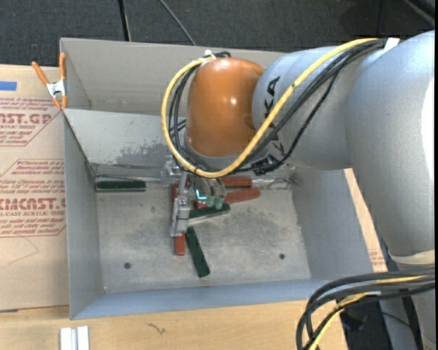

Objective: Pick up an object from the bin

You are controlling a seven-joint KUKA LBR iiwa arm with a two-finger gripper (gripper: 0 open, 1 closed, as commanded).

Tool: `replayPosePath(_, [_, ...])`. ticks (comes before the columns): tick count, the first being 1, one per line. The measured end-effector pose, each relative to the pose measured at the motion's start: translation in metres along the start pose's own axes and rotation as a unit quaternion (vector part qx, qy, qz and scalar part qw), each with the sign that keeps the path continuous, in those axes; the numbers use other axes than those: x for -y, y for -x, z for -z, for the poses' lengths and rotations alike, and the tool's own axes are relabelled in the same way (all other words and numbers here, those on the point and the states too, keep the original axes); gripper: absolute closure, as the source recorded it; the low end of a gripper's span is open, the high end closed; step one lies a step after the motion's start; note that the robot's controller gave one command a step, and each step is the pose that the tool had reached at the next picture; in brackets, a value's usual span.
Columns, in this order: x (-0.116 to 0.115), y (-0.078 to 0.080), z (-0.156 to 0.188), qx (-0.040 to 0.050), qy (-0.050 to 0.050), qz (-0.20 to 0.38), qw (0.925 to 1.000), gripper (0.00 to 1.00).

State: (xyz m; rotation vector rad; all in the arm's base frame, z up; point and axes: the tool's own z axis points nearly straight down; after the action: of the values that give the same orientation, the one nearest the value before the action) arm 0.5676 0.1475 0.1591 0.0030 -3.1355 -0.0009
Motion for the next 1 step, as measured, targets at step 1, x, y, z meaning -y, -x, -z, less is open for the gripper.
replayPosePath(1, [0.0258,0.004,-0.0906,0.0002,-0.001,0.205,0.9788,0.0])
